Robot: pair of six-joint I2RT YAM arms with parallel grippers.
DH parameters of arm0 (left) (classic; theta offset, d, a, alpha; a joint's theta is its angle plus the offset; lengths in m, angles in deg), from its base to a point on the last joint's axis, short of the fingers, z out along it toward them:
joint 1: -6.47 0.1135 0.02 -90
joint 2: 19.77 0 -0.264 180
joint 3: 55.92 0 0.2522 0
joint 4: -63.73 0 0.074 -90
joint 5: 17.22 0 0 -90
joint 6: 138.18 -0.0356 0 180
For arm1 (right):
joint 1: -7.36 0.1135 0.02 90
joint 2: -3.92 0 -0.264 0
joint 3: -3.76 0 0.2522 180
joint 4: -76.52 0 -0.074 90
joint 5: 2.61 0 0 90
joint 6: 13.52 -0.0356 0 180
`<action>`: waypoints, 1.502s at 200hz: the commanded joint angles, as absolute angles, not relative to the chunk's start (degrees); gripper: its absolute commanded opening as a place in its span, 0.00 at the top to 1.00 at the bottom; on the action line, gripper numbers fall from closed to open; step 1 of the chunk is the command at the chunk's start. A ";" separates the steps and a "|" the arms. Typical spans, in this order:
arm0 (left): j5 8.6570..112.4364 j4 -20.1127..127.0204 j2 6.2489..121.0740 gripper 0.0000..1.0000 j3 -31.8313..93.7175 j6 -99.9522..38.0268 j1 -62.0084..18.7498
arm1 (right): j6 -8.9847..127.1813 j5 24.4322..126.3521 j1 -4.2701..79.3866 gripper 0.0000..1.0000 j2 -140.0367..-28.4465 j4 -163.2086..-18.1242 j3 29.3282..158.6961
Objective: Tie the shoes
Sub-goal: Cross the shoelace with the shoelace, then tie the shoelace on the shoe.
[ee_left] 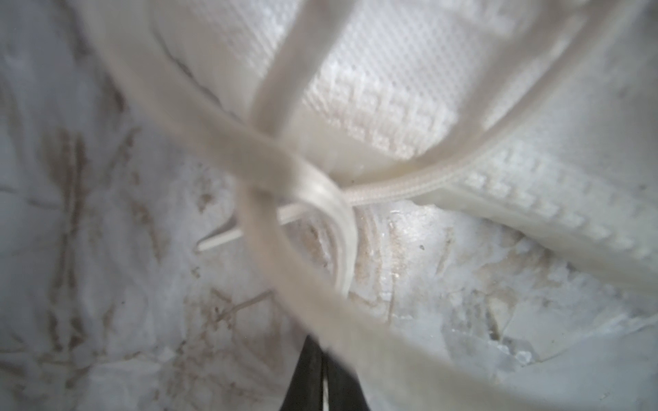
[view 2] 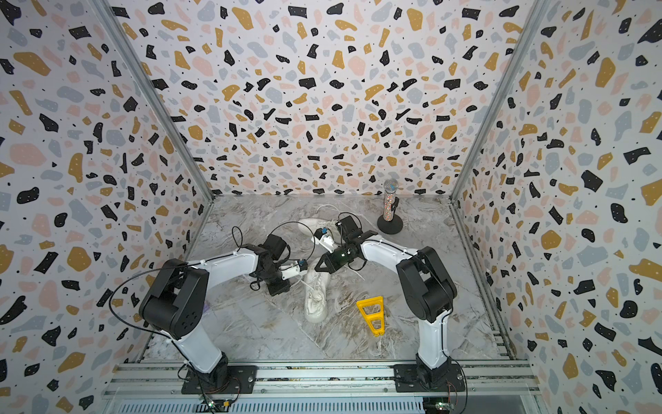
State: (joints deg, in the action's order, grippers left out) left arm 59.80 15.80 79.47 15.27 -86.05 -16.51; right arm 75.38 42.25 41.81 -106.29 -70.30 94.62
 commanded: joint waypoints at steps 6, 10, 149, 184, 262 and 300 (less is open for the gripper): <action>58.62 15.13 76.72 1.00 14.22 -83.65 -15.77 | 75.78 41.29 41.29 1.00 -104.10 -68.34 97.36; 58.23 14.96 75.99 1.00 14.41 -83.45 -15.27 | 75.78 40.81 41.12 1.00 -103.65 -68.04 97.62; 48.04 4.56 65.79 1.00 22.56 -79.67 -5.92 | 94.19 39.89 39.26 1.00 -84.26 -31.29 103.82; 48.07 3.10 64.27 1.00 22.61 -80.79 -5.93 | 100.43 45.25 39.08 1.00 -81.65 -22.36 105.32; 58.30 -4.71 60.14 1.00 21.69 -92.06 1.27 | 111.33 66.10 34.97 1.00 -78.62 -24.28 89.50; 63.00 -5.49 62.24 1.00 21.88 -97.85 9.15 | 111.95 74.79 33.29 1.00 -79.84 -33.58 82.73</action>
State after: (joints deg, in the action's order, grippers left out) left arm 58.49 -3.15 61.00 21.37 -92.10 5.78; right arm 109.91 67.01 34.25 -79.93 -28.02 84.35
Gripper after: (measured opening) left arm 0.043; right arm 0.044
